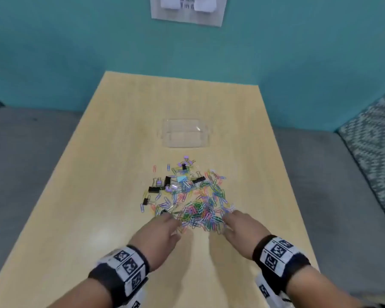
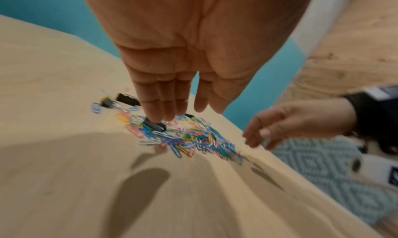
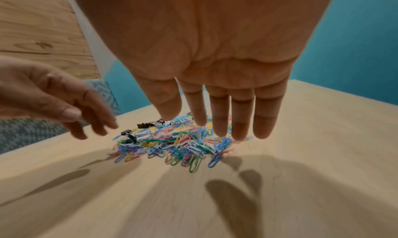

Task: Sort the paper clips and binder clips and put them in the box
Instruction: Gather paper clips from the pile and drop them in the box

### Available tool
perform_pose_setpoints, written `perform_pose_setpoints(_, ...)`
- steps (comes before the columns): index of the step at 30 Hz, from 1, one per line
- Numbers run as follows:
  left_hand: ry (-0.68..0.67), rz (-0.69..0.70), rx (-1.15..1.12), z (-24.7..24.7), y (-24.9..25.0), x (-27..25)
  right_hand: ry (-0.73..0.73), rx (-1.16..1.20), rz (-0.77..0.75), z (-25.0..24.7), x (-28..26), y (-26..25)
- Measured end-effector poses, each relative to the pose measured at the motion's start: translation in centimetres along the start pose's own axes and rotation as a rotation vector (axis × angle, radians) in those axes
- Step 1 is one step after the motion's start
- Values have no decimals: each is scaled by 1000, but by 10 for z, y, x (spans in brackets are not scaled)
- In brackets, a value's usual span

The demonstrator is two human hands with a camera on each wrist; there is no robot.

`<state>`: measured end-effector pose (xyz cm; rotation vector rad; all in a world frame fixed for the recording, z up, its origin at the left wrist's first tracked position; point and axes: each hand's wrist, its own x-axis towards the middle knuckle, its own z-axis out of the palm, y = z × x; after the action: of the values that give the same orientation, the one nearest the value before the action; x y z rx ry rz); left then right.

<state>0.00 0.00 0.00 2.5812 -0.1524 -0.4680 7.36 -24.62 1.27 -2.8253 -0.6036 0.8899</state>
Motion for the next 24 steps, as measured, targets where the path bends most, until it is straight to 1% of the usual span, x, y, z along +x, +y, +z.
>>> perform_pose_setpoints(2,8,76,49,13,10,22,58,-27,-3,1,16,-3)
perform_pose_setpoints(4,4,97,85,24,22,42,73,-59,-13,2,27,-9)
perform_pose_setpoints(6,28,92,111,36,29,58,67,-107,-53,7,34,-13)
perform_pose_setpoints(8,46,53,139,45,30,72,76,-142,-96,11,40,-14)
perform_pose_setpoints(9,48,51,182,49,30,78,91,-139,-110,11,44,-15)
perform_pose_setpoints(11,26,35,269,58,26,87,122,-124,-115,13,51,-16)
perform_pose_setpoints(14,23,-3,321,63,18,95,154,-152,-120,17,62,-15)
perform_pose_setpoints(18,53,-22,307,58,17,100,141,-186,-126,15,72,-14)
perform_pose_setpoints(24,59,-65,235,53,14,112,53,-125,-136,4,81,-9)
